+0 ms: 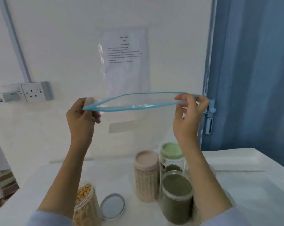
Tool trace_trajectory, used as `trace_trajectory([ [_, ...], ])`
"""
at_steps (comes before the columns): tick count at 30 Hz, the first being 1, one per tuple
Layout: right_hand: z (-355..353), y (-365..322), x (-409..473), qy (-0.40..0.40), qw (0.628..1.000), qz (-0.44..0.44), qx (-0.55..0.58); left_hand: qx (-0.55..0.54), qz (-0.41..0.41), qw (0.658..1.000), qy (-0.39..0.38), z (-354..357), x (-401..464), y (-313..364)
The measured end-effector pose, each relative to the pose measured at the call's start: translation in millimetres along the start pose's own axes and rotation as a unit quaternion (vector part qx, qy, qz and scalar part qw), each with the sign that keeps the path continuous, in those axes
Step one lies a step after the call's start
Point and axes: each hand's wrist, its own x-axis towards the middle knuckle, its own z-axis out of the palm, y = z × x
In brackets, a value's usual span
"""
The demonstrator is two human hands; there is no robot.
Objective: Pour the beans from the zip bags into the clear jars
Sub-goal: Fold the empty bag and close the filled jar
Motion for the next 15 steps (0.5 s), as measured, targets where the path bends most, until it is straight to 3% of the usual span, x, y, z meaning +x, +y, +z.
trace_trajectory([
  [3,-40,22,33,-0.036,0.999,-0.035,0.010,-0.009,0.019,1.000,0.017,45,-10,4],
  [8,-113,75,84,-0.065,0.997,-0.023,0.042,0.015,-0.032,0.999,-0.002,135,-36,11],
  [15,-200,134,121,-0.116,0.979,0.139,0.094,0.027,-0.118,0.993,0.008,239,-88,11],
])
